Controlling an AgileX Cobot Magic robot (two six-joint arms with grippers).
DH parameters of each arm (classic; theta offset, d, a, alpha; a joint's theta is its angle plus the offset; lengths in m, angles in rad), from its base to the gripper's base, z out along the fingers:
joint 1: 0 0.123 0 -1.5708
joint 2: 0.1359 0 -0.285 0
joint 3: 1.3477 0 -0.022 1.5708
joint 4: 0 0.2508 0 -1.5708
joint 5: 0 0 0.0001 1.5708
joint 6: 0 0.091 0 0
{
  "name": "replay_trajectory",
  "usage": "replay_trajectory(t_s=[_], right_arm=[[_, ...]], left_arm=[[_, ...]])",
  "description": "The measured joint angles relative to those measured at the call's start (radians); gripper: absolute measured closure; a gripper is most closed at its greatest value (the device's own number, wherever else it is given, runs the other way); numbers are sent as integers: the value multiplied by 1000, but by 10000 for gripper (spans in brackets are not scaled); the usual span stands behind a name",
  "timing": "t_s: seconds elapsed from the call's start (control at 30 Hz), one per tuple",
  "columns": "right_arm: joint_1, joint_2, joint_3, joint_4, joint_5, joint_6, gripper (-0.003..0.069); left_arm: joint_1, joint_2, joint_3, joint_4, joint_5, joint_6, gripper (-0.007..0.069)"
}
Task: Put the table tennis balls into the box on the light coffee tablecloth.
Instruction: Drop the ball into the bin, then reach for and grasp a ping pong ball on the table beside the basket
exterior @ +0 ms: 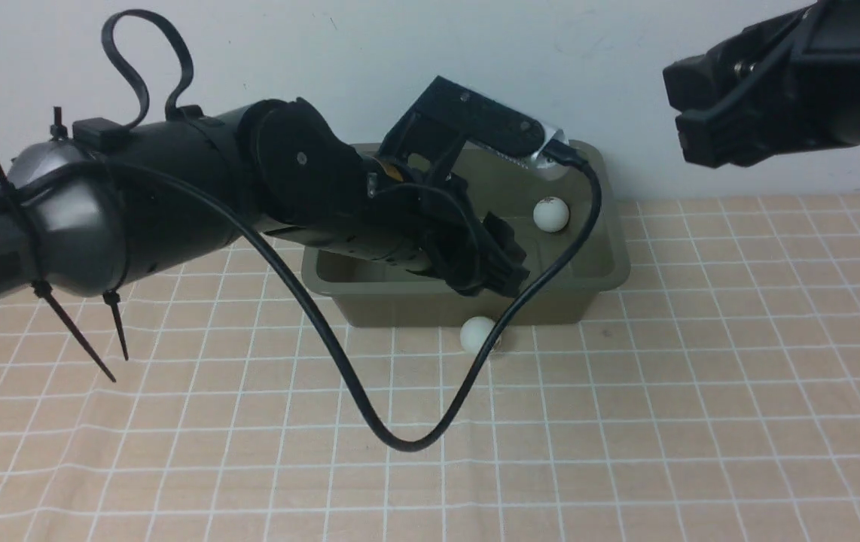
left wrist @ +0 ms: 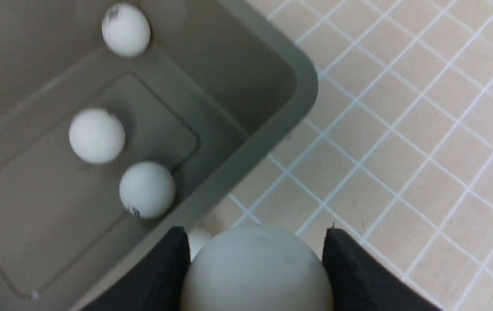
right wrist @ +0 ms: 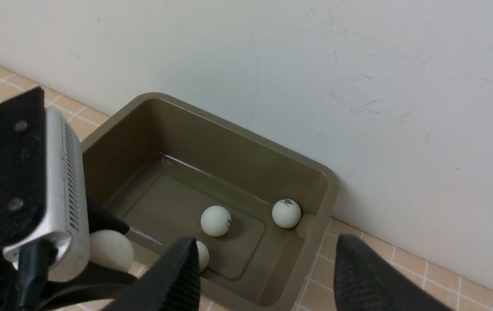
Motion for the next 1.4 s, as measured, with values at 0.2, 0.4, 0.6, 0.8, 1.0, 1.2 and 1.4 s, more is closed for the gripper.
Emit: replay_trajectory(t_s=[0.2, 0.4, 0.6, 0.8, 1.0, 1.2, 1.4], right_arm=[[0, 0, 0, 7, 0, 0, 298], [0, 0, 0, 7, 0, 0, 309], [0, 0, 0, 7, 0, 0, 311], [0, 0, 0, 7, 0, 0, 311], [0, 0, 0, 7, 3, 0, 311], [0, 0, 0, 6, 3, 0, 311], [0, 0, 0, 1, 3, 0, 311]], left_arm=[[101, 67, -31, -162, -66, 148, 309], [183, 217, -169, -244, -57, 299, 293], [187, 319, -281, -255, 44, 375, 143], [190, 256, -316, -213, 169, 298, 139], [207, 55, -317, -59, 339, 175, 221], [207, -120, -324, 51, 540, 8, 279], [196, -158, -321, 74, 737, -156, 307]])
